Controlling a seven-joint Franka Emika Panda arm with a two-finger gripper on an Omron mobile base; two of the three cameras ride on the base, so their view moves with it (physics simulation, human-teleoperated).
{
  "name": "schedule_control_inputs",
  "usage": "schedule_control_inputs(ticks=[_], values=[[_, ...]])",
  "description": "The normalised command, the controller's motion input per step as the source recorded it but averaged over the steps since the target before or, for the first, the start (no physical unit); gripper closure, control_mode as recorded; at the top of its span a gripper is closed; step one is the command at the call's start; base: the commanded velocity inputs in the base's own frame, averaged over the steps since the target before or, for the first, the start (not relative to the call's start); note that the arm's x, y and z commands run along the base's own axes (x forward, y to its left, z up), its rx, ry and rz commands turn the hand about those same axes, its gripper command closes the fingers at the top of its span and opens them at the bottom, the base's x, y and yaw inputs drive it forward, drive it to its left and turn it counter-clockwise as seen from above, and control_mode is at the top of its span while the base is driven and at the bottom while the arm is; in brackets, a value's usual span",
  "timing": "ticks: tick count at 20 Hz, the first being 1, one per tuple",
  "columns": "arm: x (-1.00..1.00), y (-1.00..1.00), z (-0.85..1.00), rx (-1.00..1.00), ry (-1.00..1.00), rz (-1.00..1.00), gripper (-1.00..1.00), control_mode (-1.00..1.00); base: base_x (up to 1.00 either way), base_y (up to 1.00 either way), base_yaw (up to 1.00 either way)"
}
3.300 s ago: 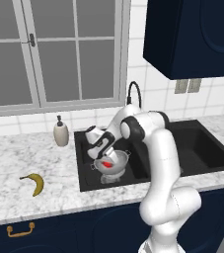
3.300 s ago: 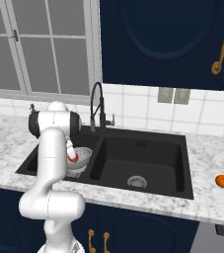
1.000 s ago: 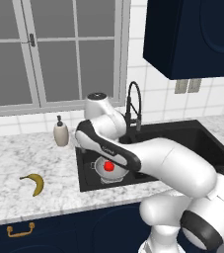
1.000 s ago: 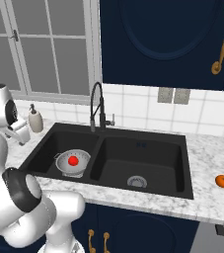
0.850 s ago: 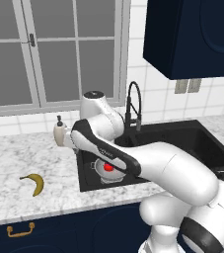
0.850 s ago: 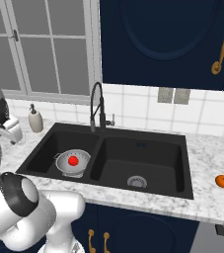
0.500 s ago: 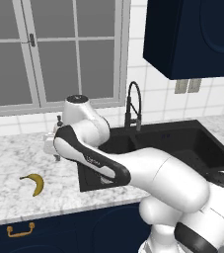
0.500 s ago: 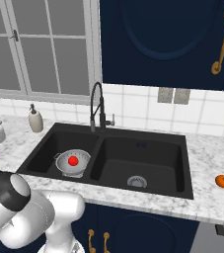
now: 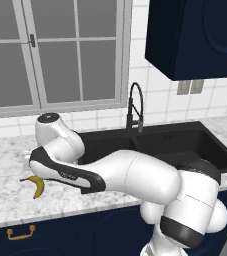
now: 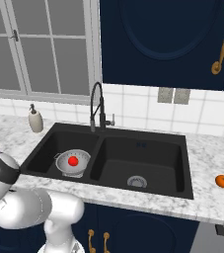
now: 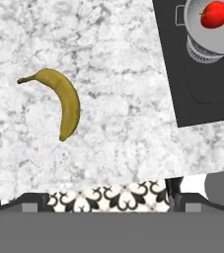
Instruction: Put the colander in the sink, put the apple, orange, banana in the colander, and turn on the sink faucet and pour water over the colander.
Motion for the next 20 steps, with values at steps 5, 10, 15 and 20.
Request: schedule_control_inputs(ticks=[5, 10, 15, 20], values=[[0.35, 0.36, -0.60, -0.11, 0.00, 0.00, -1.00, -1.00, 0.00, 0.00, 0.00], [0.49, 0.27, -0.32, -0.04, 0.00, 0.00, -1.00, -1.00, 0.00, 0.00, 0.00], [0.37, 0.30, -0.36, -0.04, 0.00, 0.00, -1.00, -1.00, 0.00, 0.00, 0.00], [0.32, 0.24, -0.45, -0.05, 0.00, 0.00, -1.00, -1.00, 0.00, 0.00, 0.00]])
